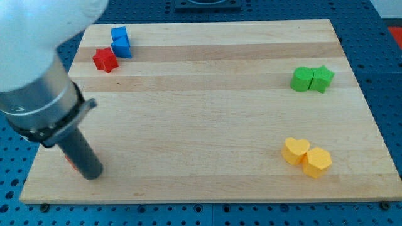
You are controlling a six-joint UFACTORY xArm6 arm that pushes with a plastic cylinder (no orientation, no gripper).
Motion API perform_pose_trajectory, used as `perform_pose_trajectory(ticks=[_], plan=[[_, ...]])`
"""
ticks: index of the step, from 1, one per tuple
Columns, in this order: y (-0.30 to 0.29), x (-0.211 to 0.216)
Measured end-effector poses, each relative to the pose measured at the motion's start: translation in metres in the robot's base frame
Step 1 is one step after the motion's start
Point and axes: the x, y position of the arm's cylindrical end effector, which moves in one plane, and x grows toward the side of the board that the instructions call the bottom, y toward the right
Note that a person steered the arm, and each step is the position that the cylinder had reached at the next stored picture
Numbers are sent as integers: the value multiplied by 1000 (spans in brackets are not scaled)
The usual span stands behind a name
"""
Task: Drag the red circle into the bottom side of the red star
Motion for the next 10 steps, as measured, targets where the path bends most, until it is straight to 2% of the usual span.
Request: perform_pose_trajectory(ticks=[1,2,3,4,6,7,8,9,10], plan=[[-3,-52],[3,-27],[21,20],[-40,-4],[-31,-101],[-25,-104],[-54,-103],[-58,-143],[-24,-186]])
